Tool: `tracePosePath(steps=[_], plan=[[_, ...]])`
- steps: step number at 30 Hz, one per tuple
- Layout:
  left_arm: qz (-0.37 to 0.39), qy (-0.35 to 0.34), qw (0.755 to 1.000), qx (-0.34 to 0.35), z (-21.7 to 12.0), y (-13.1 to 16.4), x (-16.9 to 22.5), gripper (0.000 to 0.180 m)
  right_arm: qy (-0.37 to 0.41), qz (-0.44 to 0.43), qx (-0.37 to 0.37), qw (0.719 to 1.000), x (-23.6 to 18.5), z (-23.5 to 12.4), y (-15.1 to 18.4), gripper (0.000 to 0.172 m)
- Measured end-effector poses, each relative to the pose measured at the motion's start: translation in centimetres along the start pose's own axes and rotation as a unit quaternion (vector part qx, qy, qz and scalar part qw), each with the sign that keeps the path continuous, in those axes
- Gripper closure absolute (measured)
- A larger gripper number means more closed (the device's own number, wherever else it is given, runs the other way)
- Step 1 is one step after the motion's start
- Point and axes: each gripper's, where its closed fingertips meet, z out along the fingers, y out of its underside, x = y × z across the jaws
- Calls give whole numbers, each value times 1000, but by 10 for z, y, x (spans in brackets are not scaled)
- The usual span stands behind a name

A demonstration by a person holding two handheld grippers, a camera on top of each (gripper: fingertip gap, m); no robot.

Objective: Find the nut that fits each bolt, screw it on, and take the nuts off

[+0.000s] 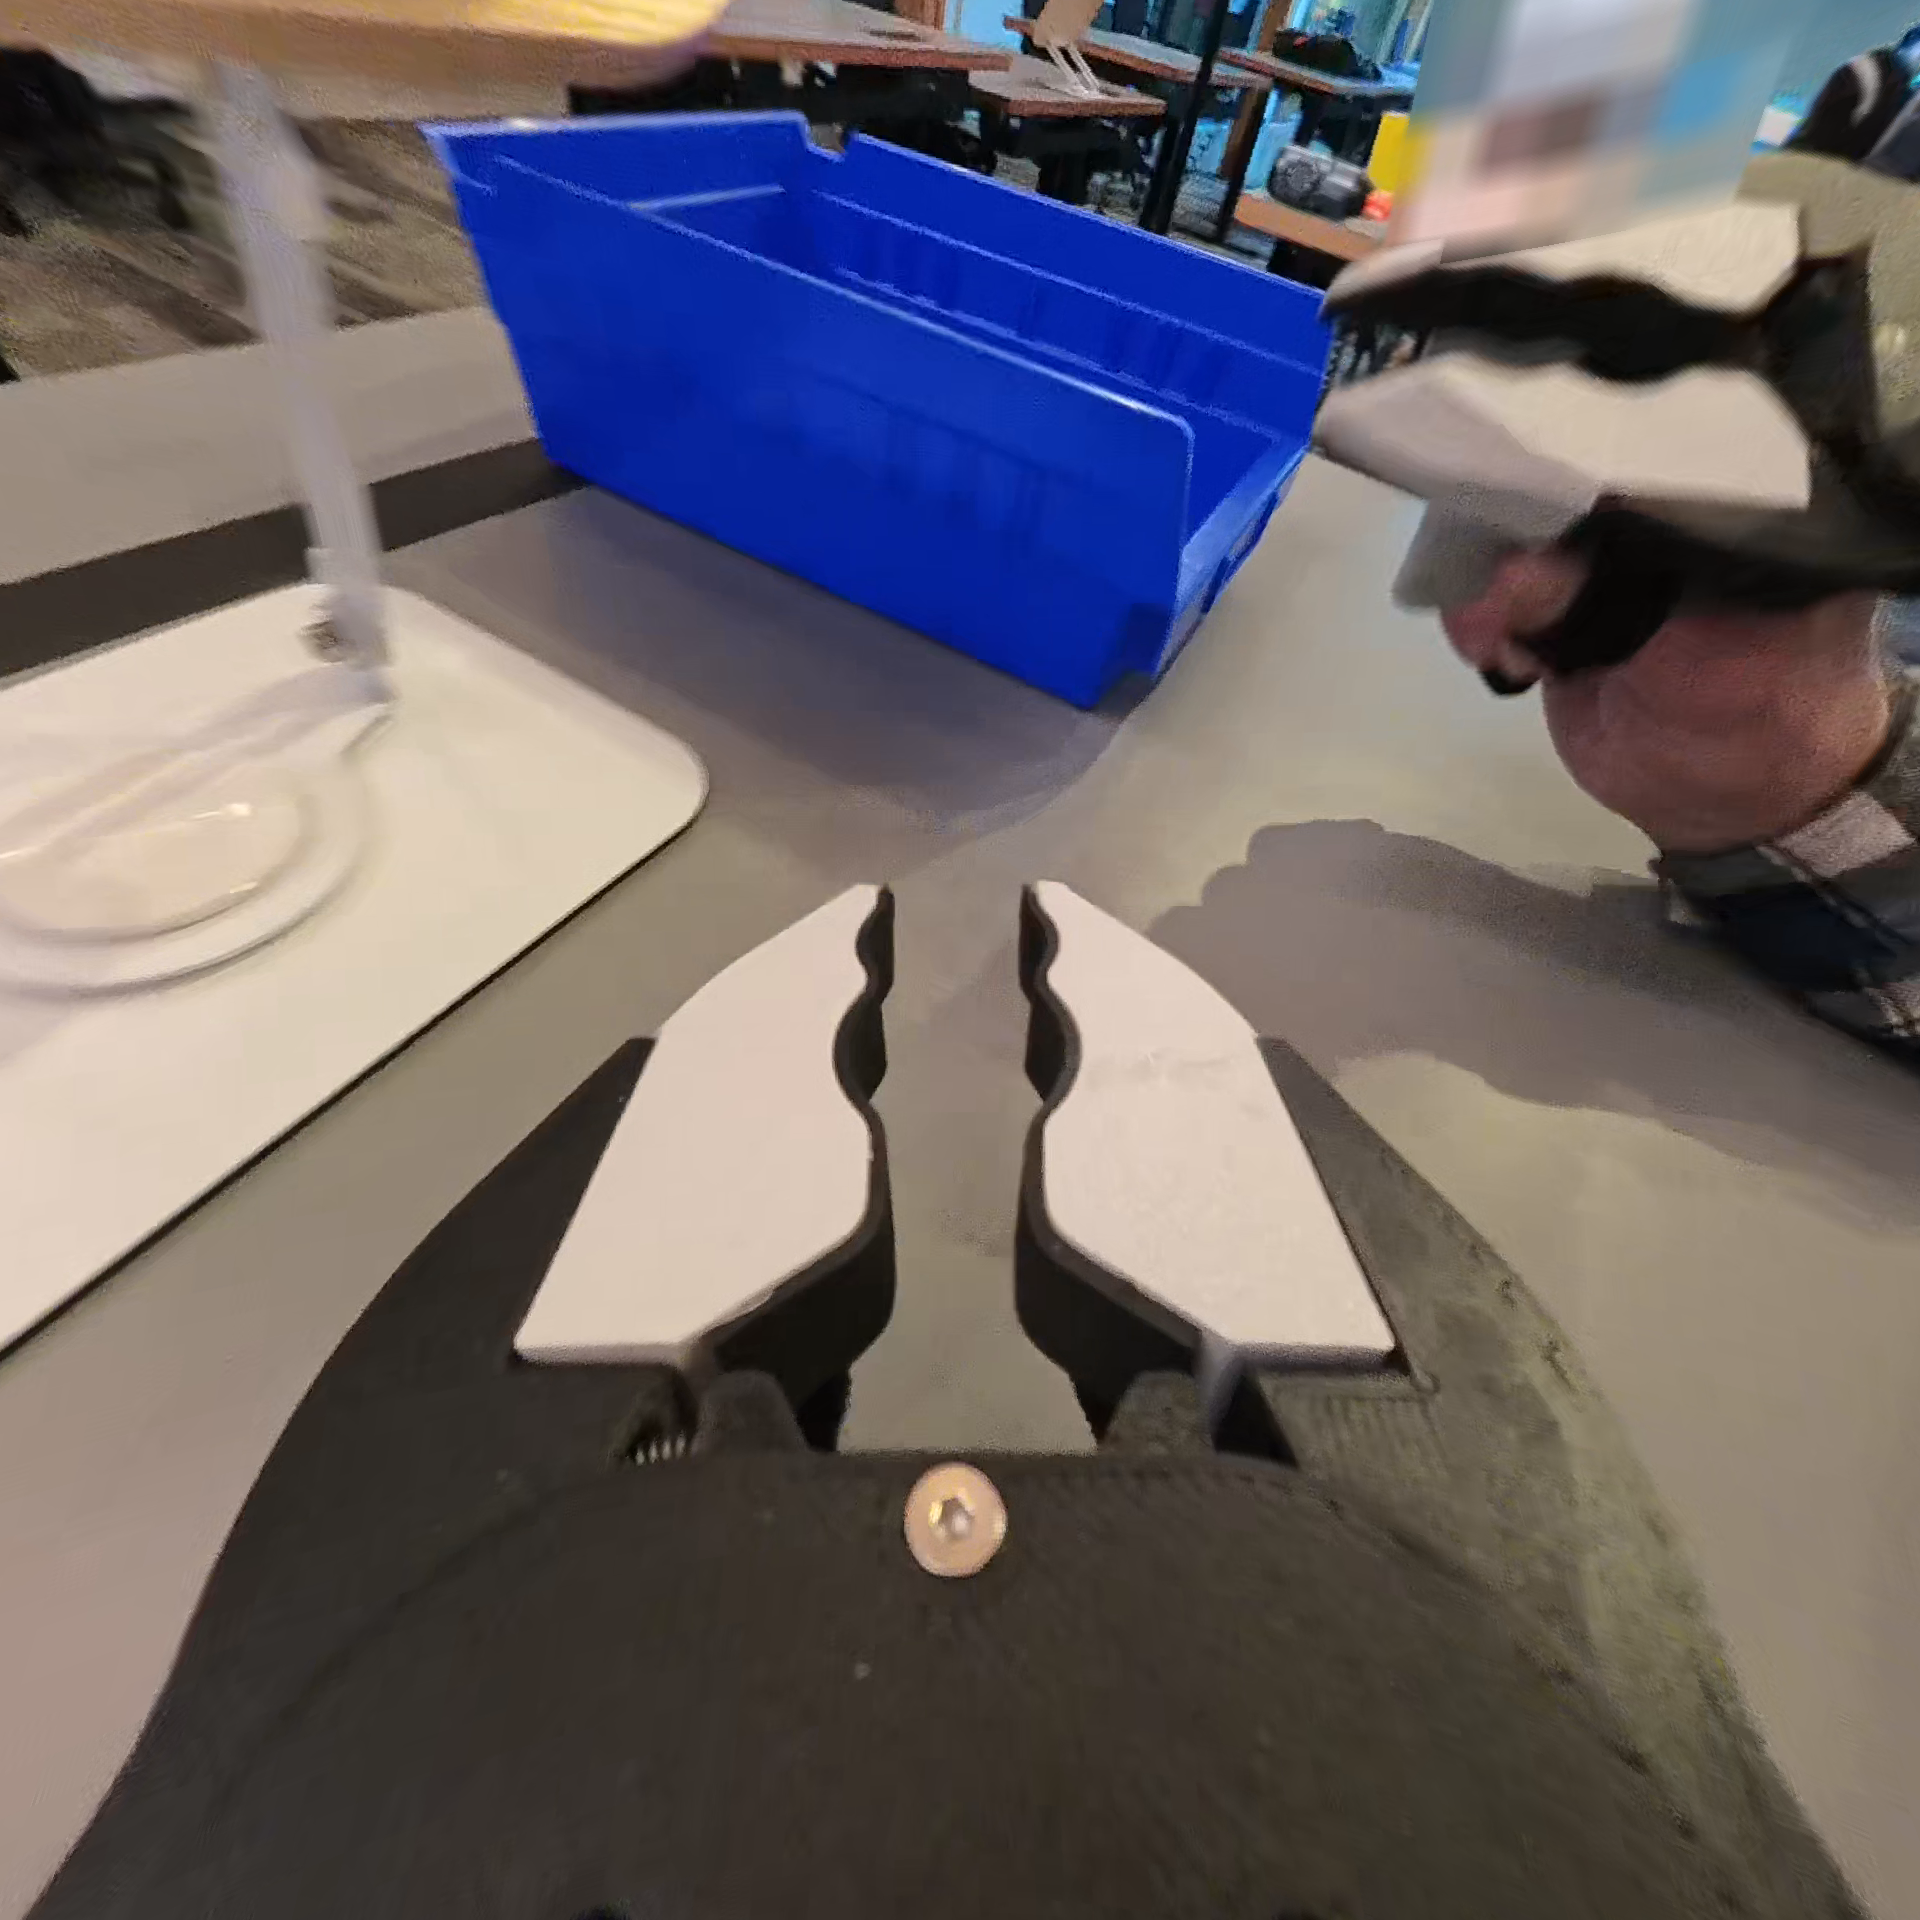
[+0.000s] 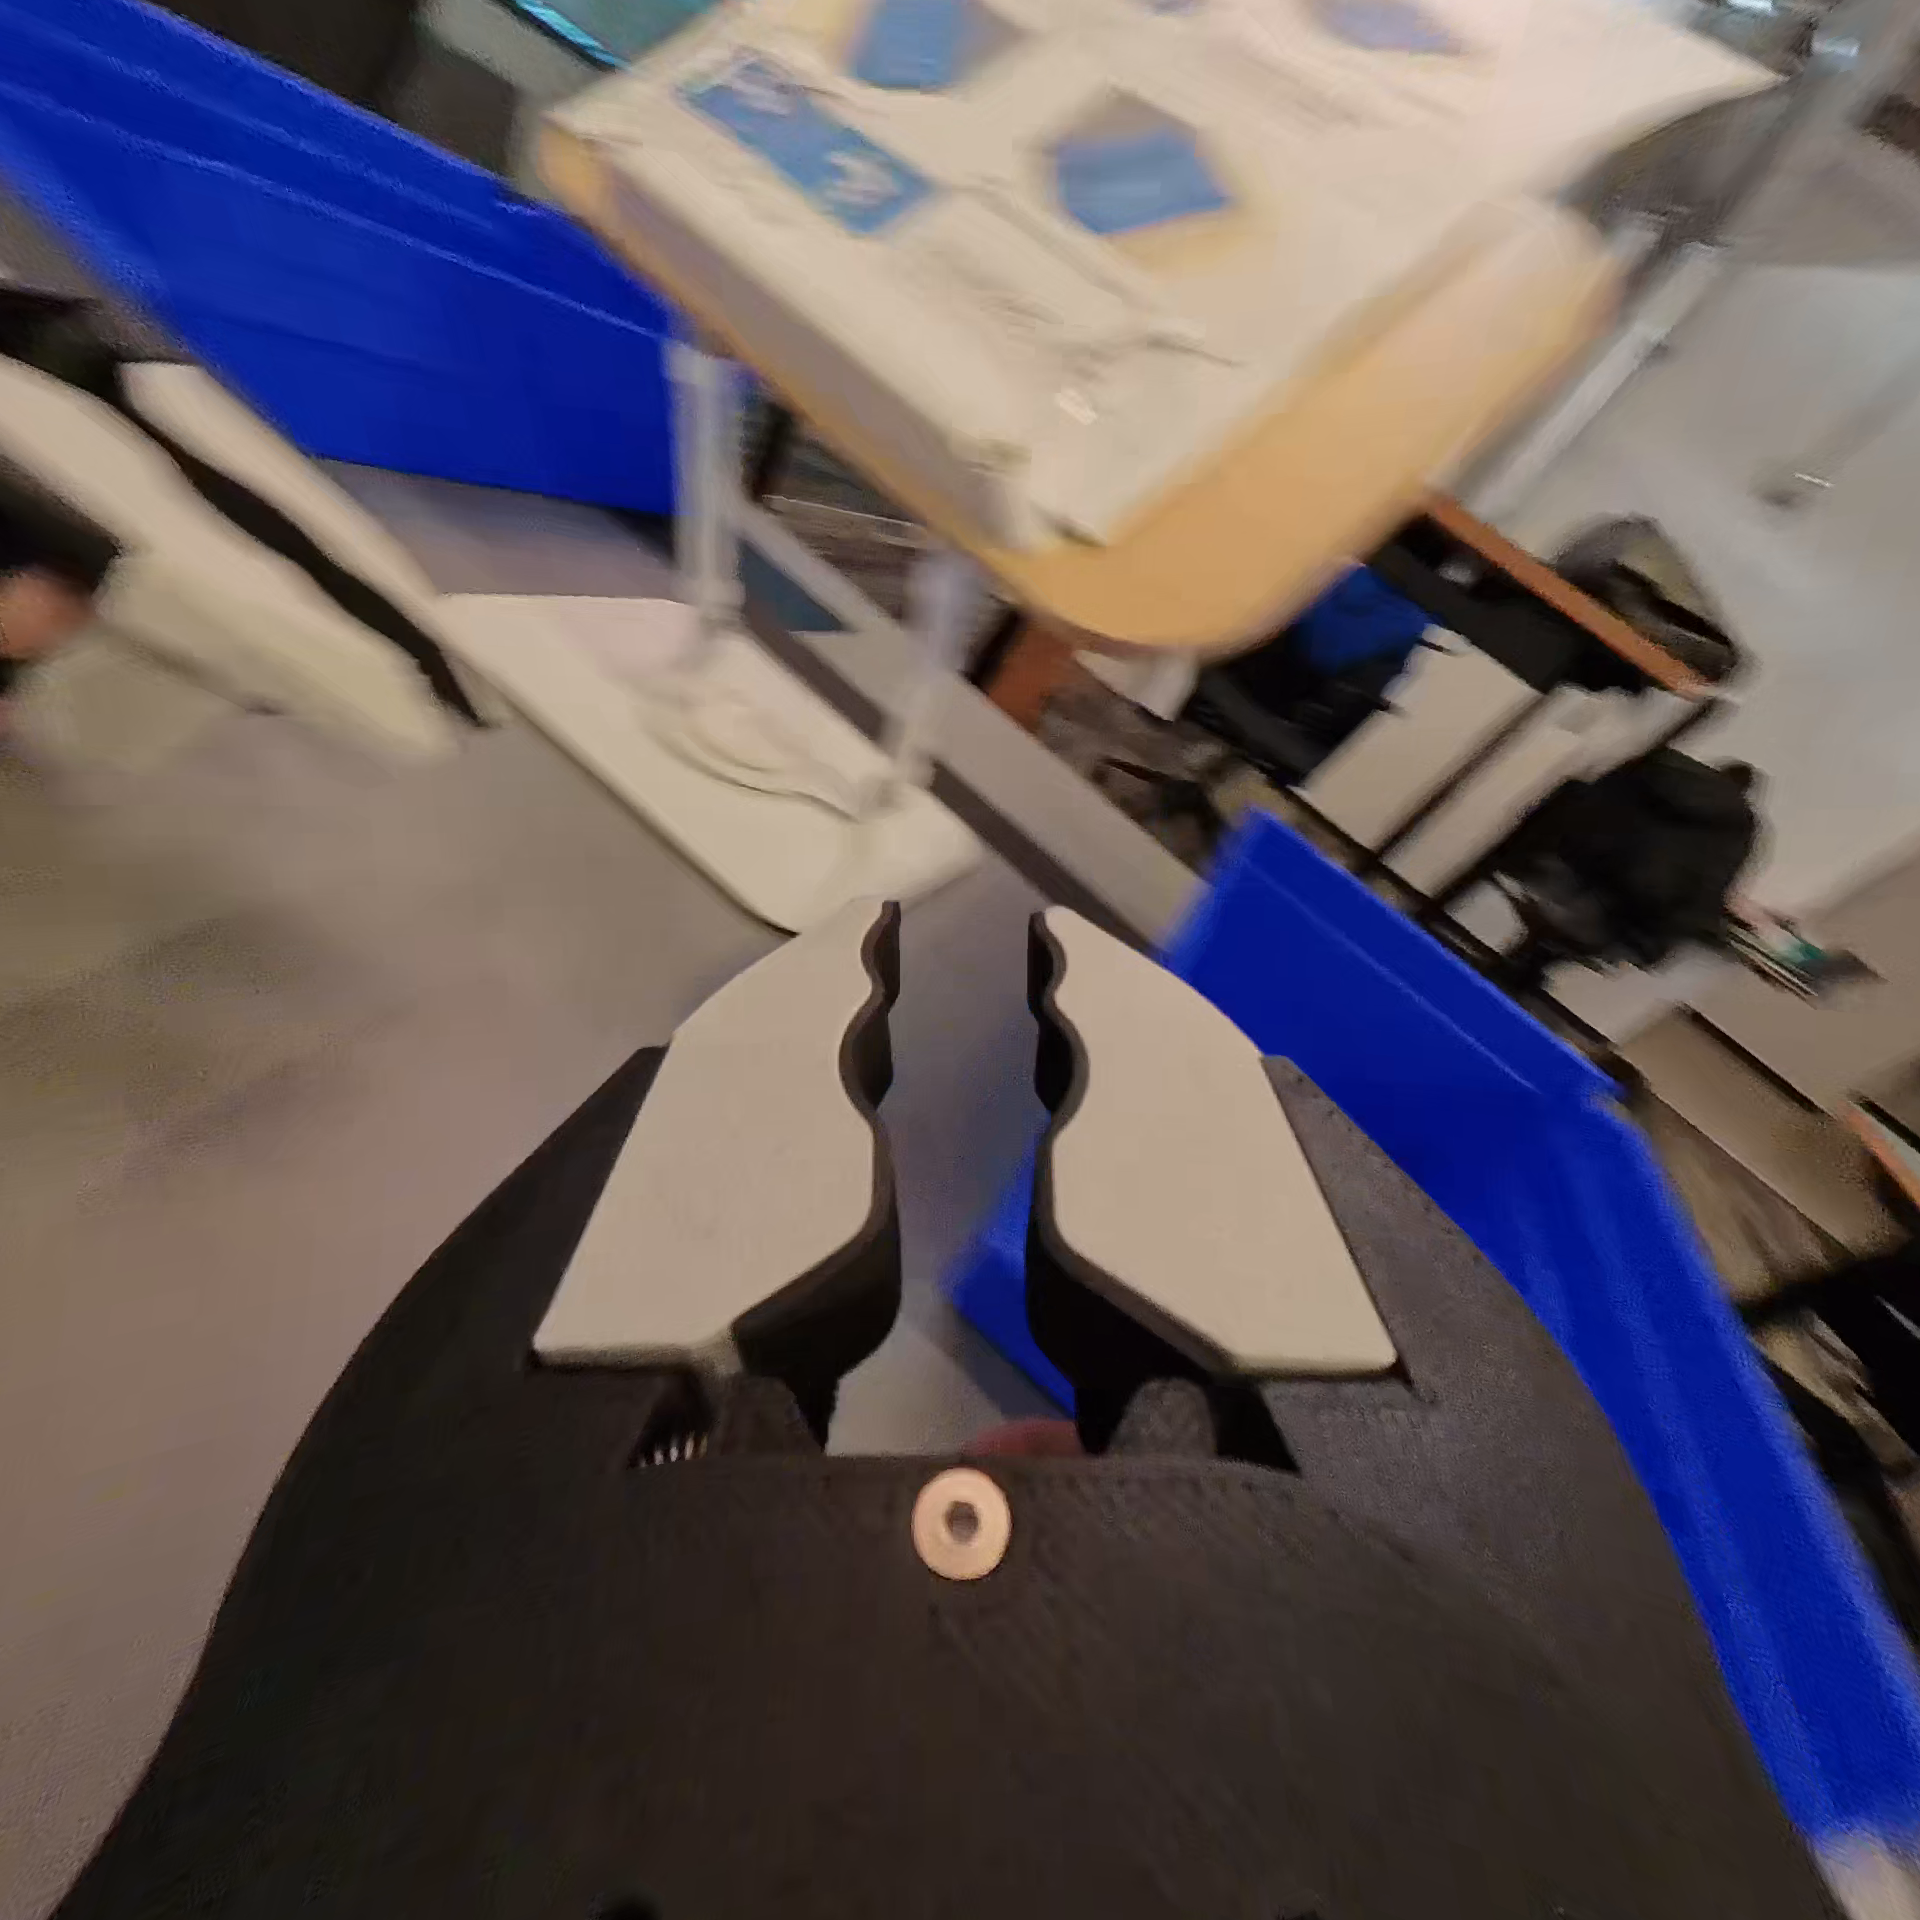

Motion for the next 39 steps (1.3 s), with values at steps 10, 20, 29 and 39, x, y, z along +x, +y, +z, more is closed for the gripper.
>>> tracePosePath(steps=[10, 20, 29, 39], plan=[[101, -107, 989, 6, -104, 16, -85, 170, -225, 30, 9, 974, -194, 112, -58, 172], [100, -338, 935, 34, -223, -14, -222, 143, -273, 49, -14, 961, -221, 180, -63, 172], [67, -332, 923, -183, -252, -13, -329, 136, -302, 46, -10, 952, -228, 175, -64, 171], [26, -301, 872, -385, -237, 45, -369, 137, -318, 43, -16, 947, -233, 173, -62, 171]])
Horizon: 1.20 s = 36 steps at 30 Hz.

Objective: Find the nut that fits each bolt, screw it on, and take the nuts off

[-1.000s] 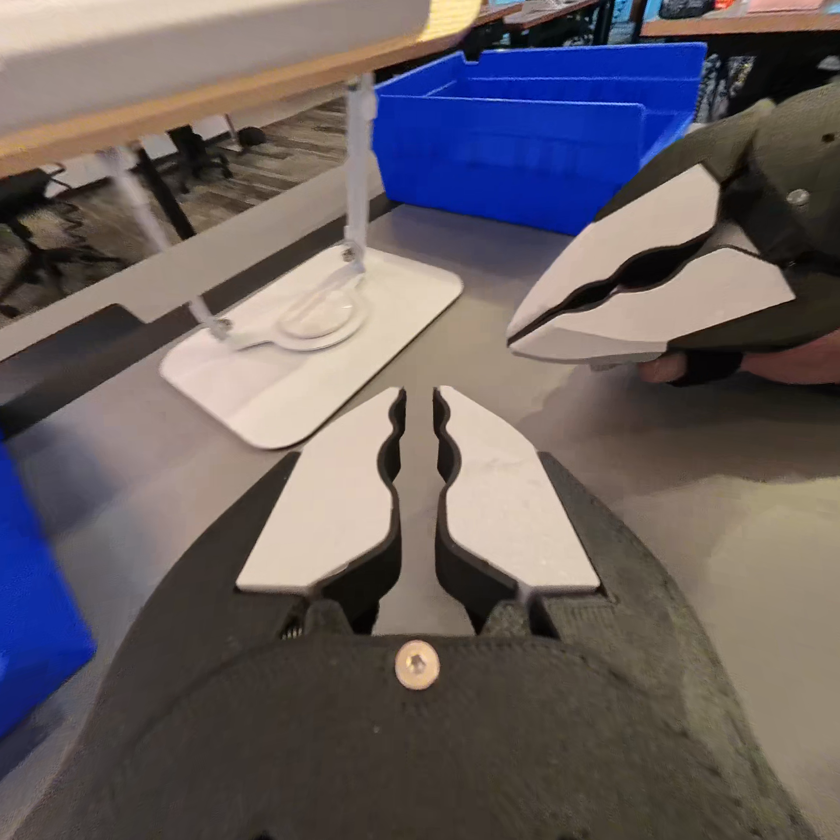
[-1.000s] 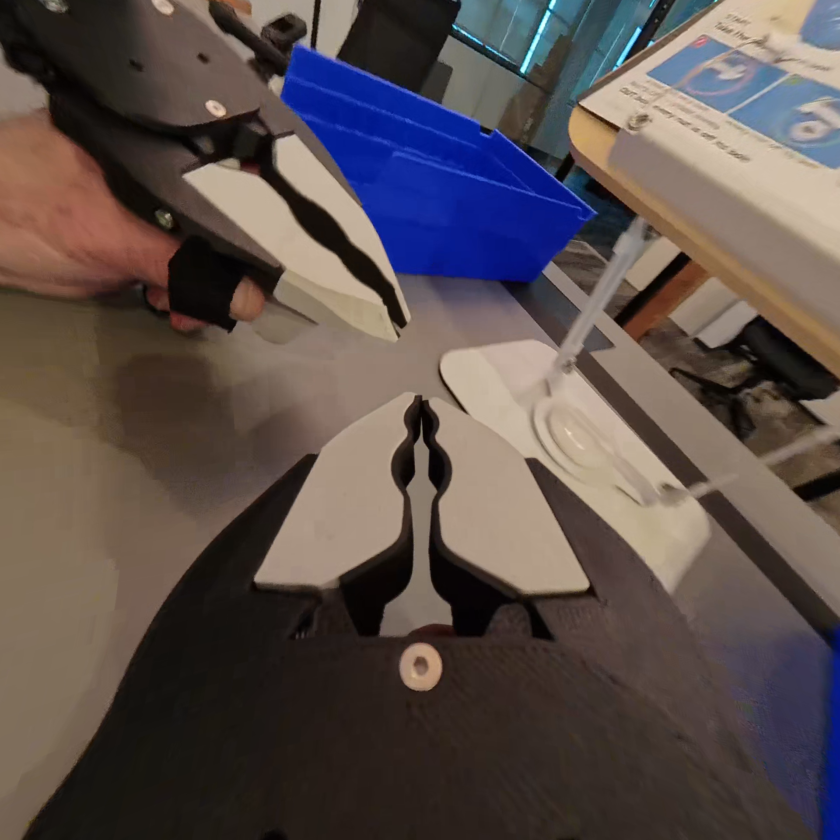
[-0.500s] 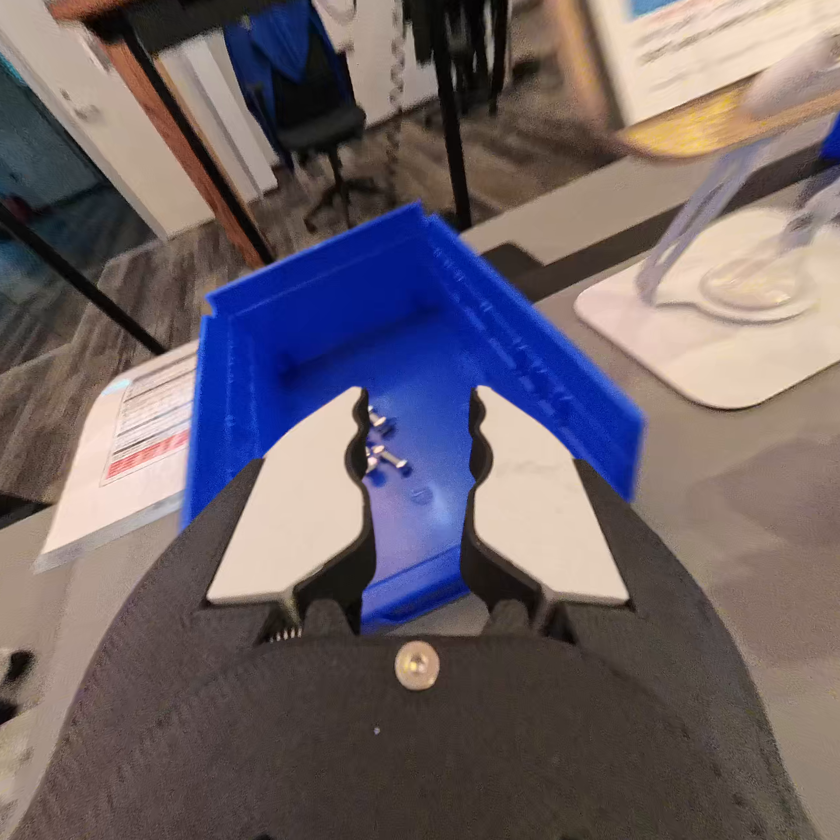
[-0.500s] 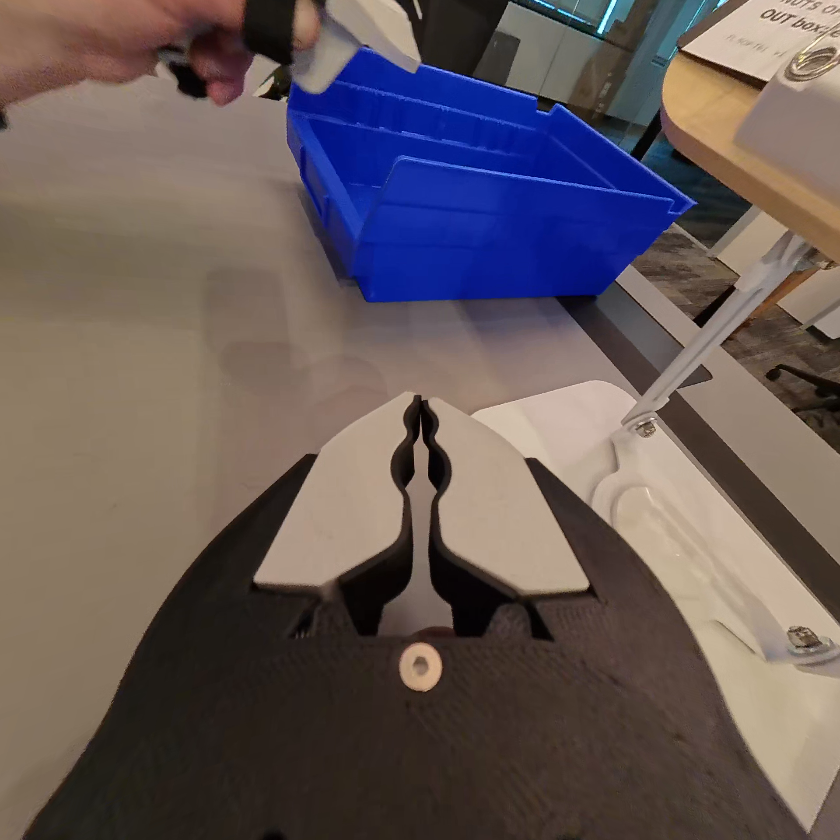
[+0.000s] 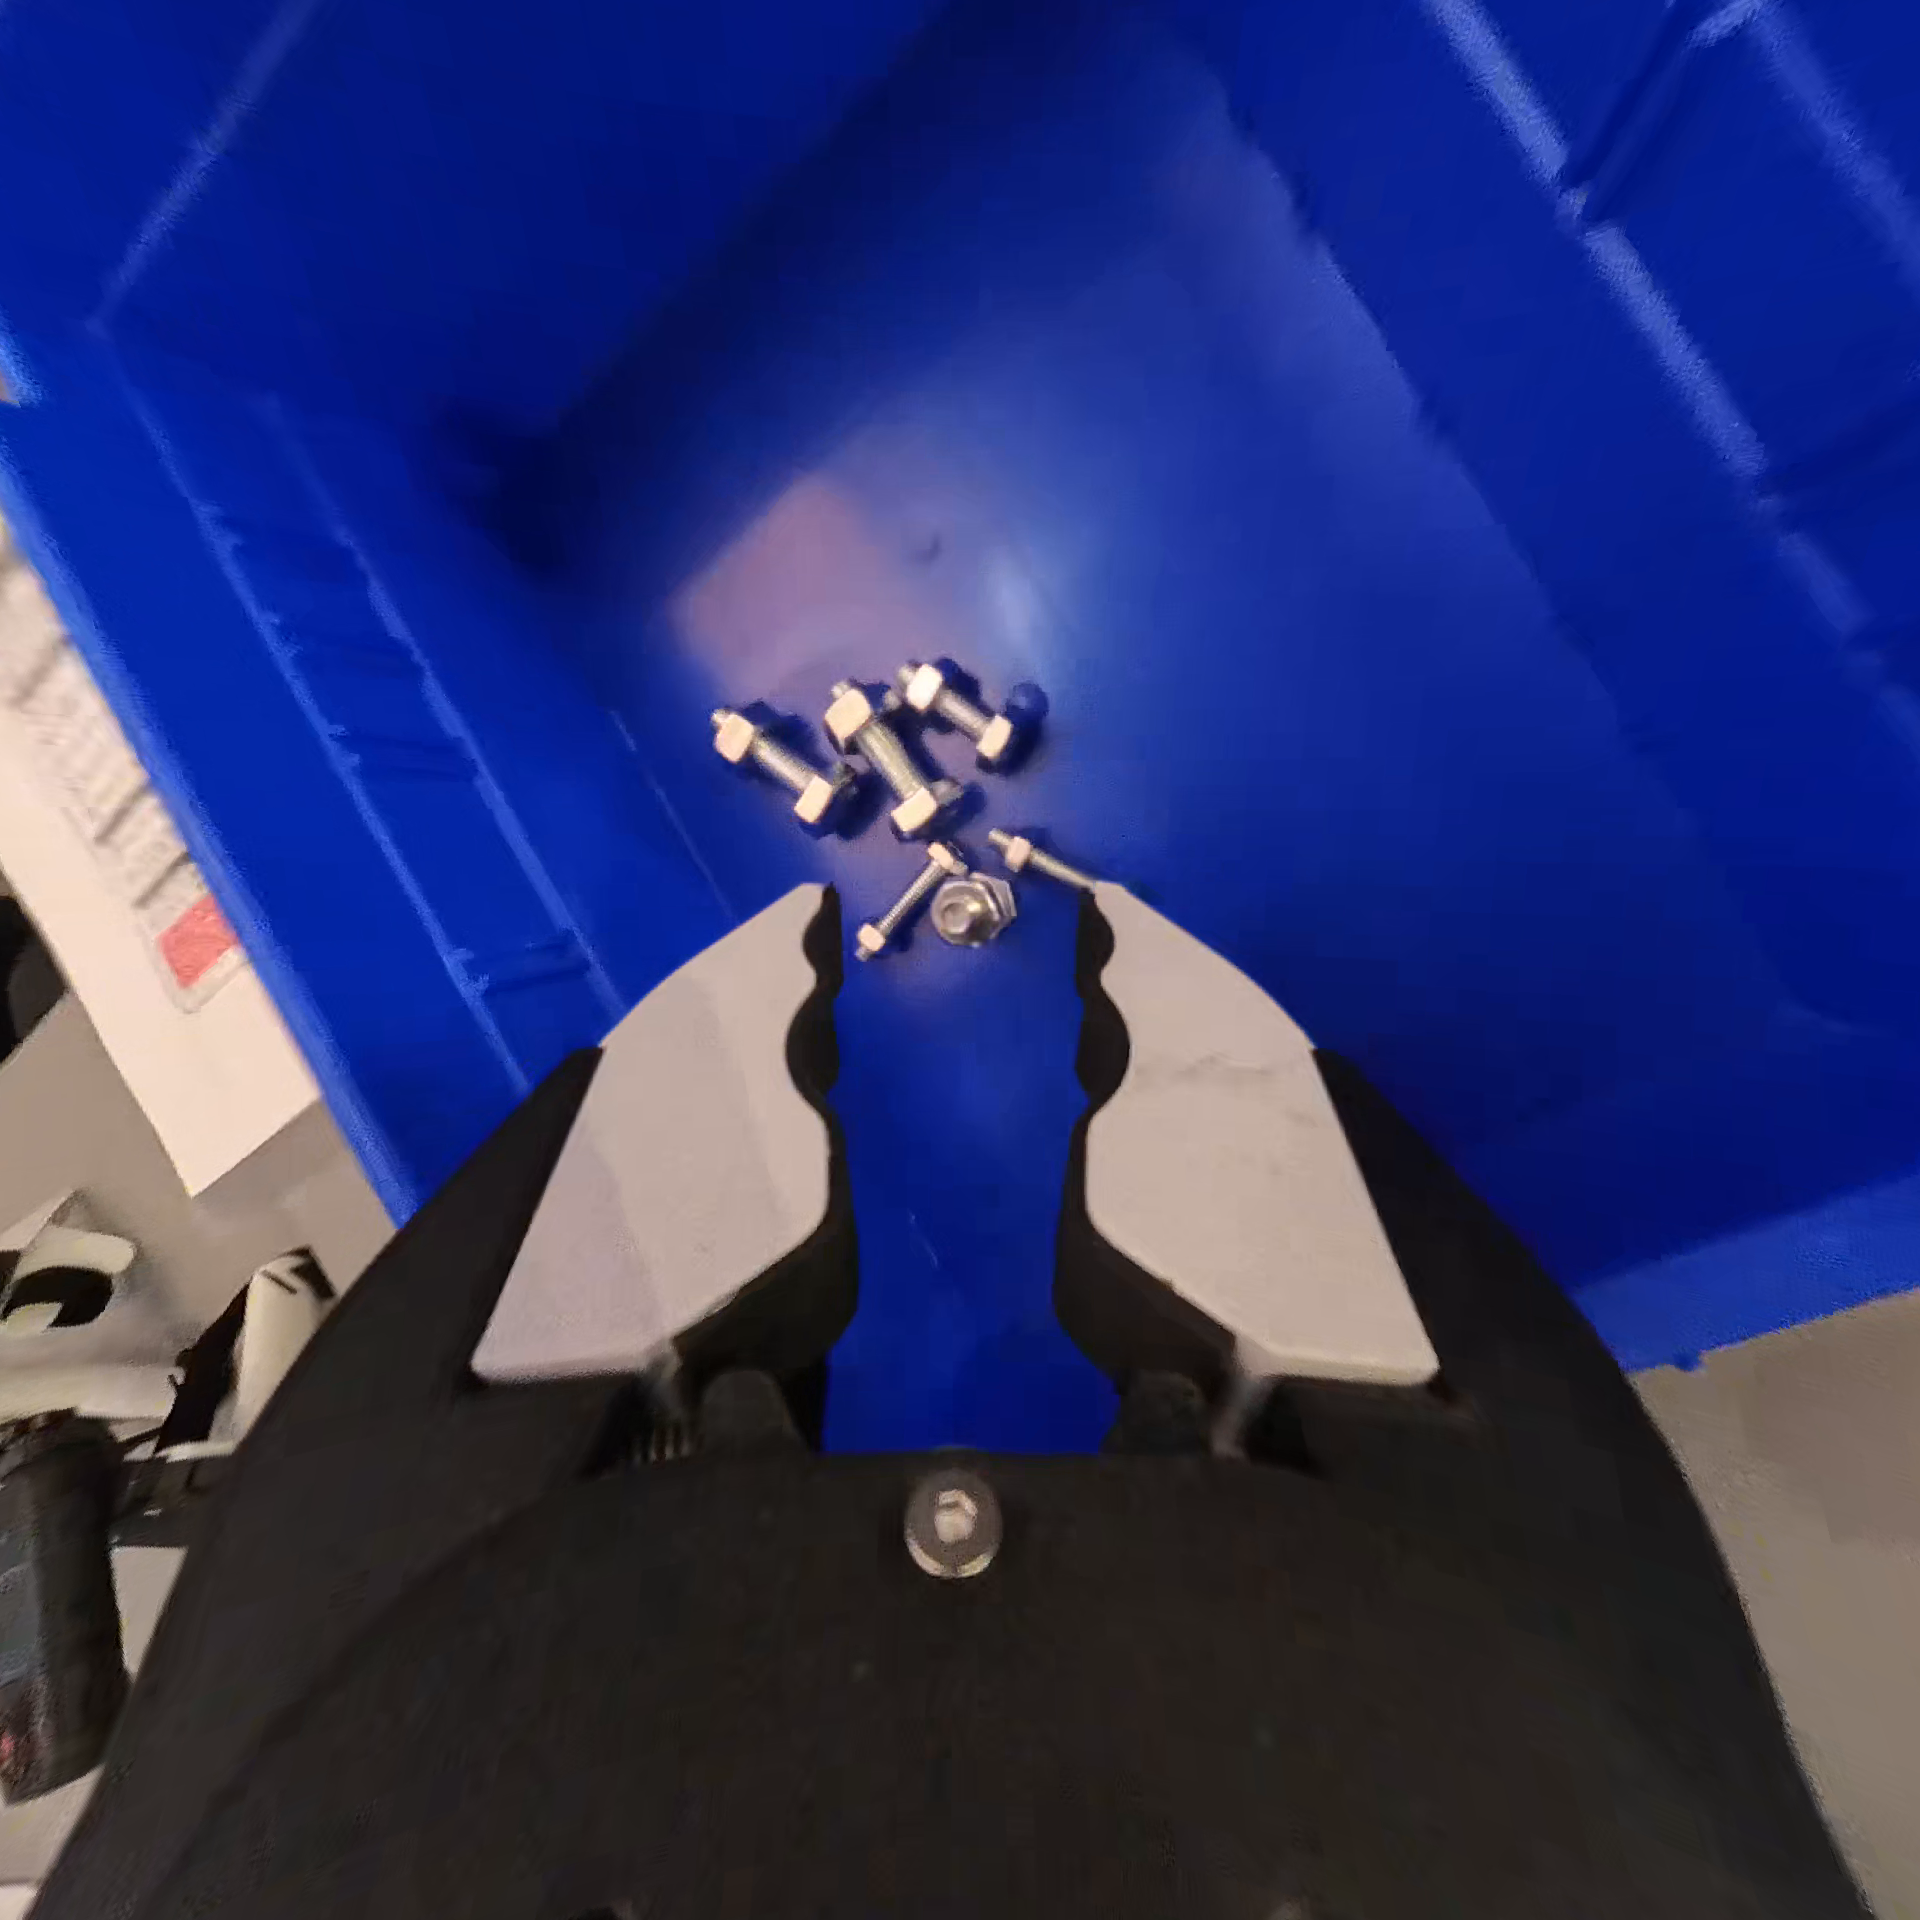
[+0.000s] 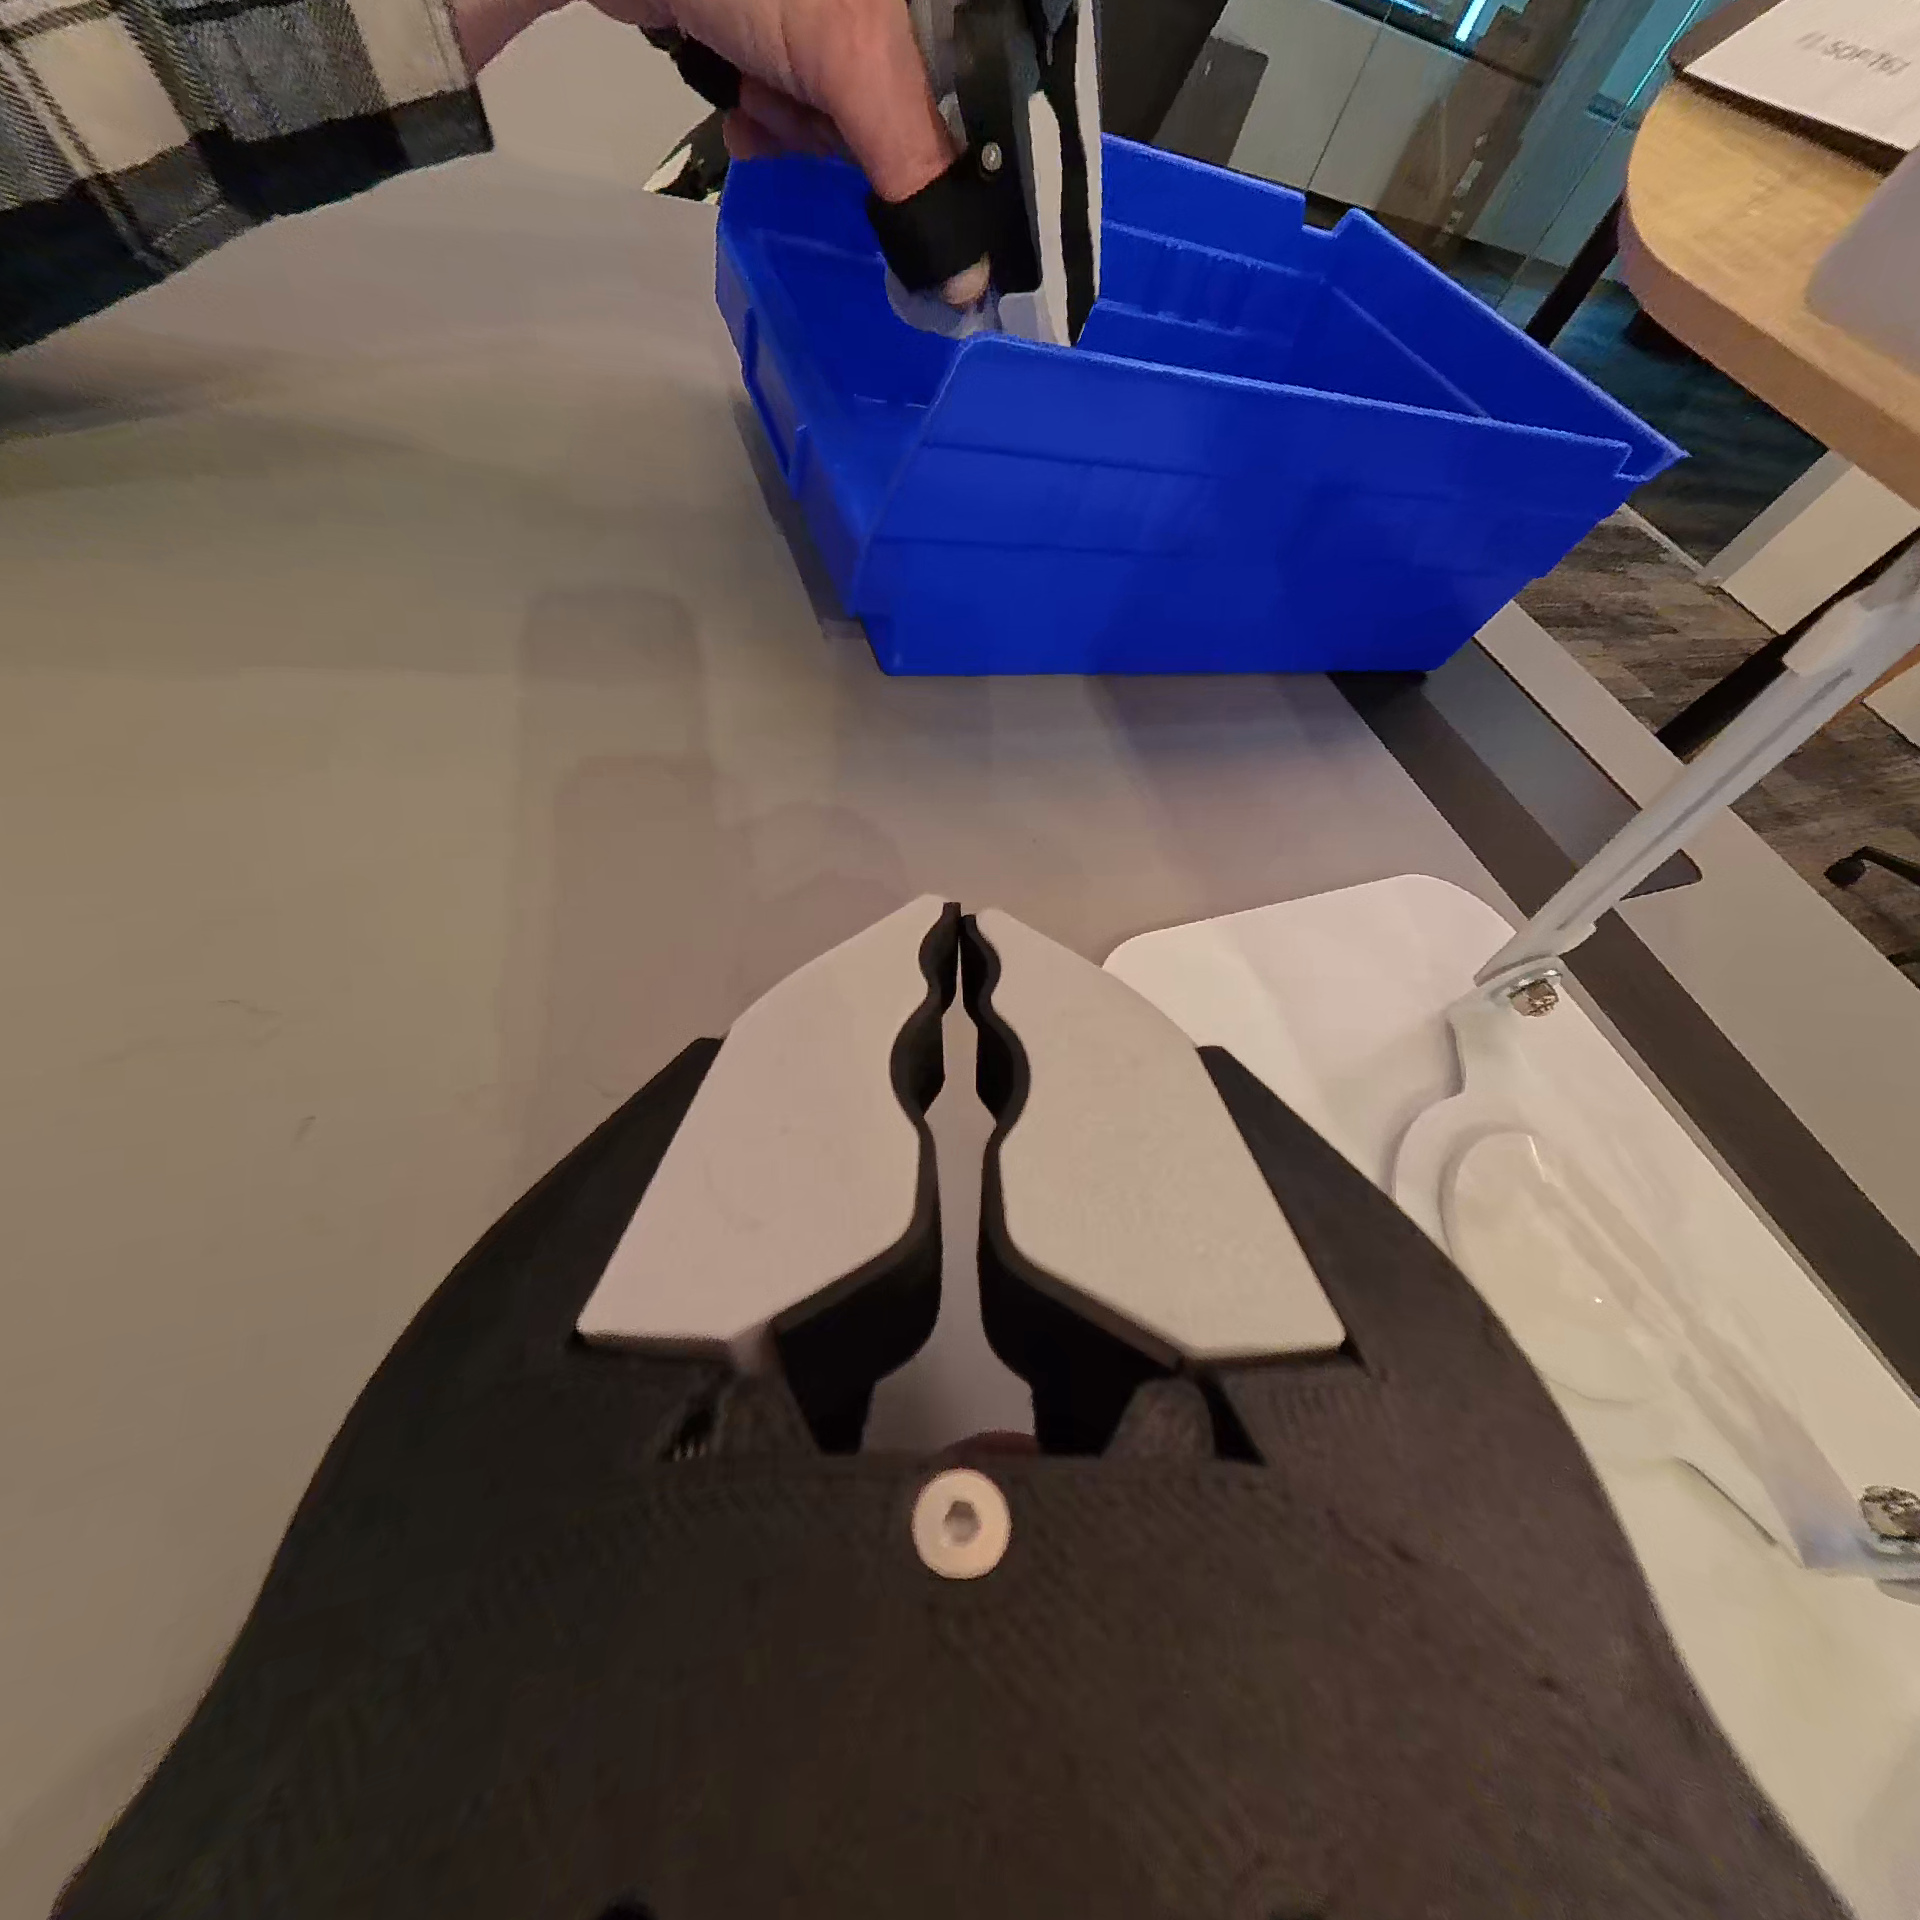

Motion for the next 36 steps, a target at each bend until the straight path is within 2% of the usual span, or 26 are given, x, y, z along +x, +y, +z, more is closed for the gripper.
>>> tracePosePath(steps=[1, 6, 10, 15, 21, 27, 32, 36], plan=[[3, 12, 1000, -16, 4, 4, 3, 138, 0, -1, -1, 1000, 0, 0, 0, 171], [28, -27, 996, -78, 16, 12, -6, 136, -2, -1, 0, 1000, -1, 0, 0, 172], [26, -35, 994, -99, 22, 12, -8, 139, -3, -1, 0, 1000, -1, 0, 0, 171], [17, -30, 990, -137, 34, 25, -9, 164, -3, 0, 1, 1000, -1, -1, 0, 172], [21, -51, 991, -120, 31, 18, -13, 165, -3, 2, 3, 1000, 0, -1, -1, 172], [33, -31, 997, -67, 1, -1, -4, 165, -2, 5, 7, 1000, 1, -2, -1, 171], [55, 24, 998, -4, -37, -20, 20, 166, -1, 15, 17, 1000, 3, -4, -4, 170], [119, 66, 990, 36, -72, -35, 62, 166, -3, 32, 34, 999, 7, -8, -7, 169]])
